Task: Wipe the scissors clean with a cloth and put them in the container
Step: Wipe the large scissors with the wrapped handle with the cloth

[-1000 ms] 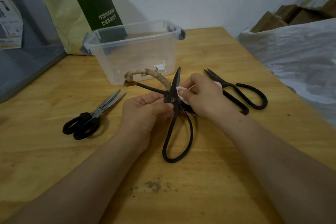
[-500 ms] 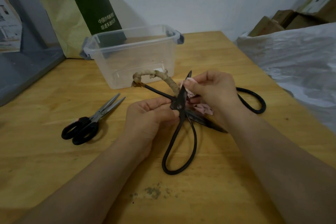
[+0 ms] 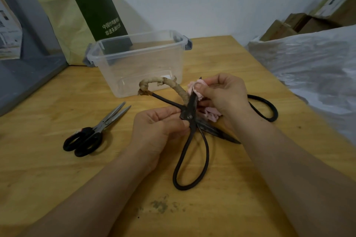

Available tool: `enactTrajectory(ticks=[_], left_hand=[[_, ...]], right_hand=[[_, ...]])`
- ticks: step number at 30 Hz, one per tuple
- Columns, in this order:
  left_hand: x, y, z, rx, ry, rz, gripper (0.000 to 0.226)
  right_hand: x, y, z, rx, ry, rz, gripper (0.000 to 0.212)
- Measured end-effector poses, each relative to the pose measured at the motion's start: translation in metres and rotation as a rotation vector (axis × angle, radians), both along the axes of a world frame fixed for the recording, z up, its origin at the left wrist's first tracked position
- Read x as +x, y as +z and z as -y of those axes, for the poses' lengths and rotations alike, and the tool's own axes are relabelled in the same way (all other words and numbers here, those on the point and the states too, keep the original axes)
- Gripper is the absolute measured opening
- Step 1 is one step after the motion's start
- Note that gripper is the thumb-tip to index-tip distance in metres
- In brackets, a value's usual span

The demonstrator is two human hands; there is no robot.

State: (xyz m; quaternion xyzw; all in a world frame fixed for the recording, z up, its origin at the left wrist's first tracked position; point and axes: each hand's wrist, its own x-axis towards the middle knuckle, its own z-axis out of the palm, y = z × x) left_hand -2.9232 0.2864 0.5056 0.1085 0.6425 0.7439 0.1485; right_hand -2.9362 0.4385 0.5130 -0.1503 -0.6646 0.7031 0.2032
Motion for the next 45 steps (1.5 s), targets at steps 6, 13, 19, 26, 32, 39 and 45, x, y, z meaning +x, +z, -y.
enactTrajectory(ticks=[6, 13, 19, 26, 32, 39, 45], left_hand=[[0.004, 0.001, -0.002, 0.04, -0.058, -0.025, 0.034], [-0.012, 0.024, 0.015, 0.274, 0.167, -0.061, 0.027], [-0.028, 0.034, 0.024, 0.221, 0.361, -0.133, 0.017], [-0.038, 0.027, 0.019, -0.301, 0.552, -0.805, 0.029], [-0.046, -0.004, 0.024, -0.781, 0.42, -1.441, 0.029], [-0.048, -0.008, 0.022, -0.718, 0.484, -1.457, 0.037], [-0.022, 0.01, 0.013, -0.272, 0.492, -0.511, 0.027]], right_hand=[[-0.005, 0.0, -0.025, -0.019, -0.241, 0.04, 0.012], [0.013, 0.012, -0.031, 0.008, -0.056, 0.081, 0.012], [0.017, 0.013, -0.021, 0.012, 0.084, 0.172, 0.008], [0.021, 0.017, -0.009, -0.037, 0.299, 0.278, 0.019], [0.026, 0.023, -0.009, -0.28, 0.591, 0.277, 0.043], [0.03, 0.019, 0.001, -0.161, 0.596, 0.232, 0.036], [0.025, 0.015, -0.002, -0.31, 0.522, 0.169, 0.028]])
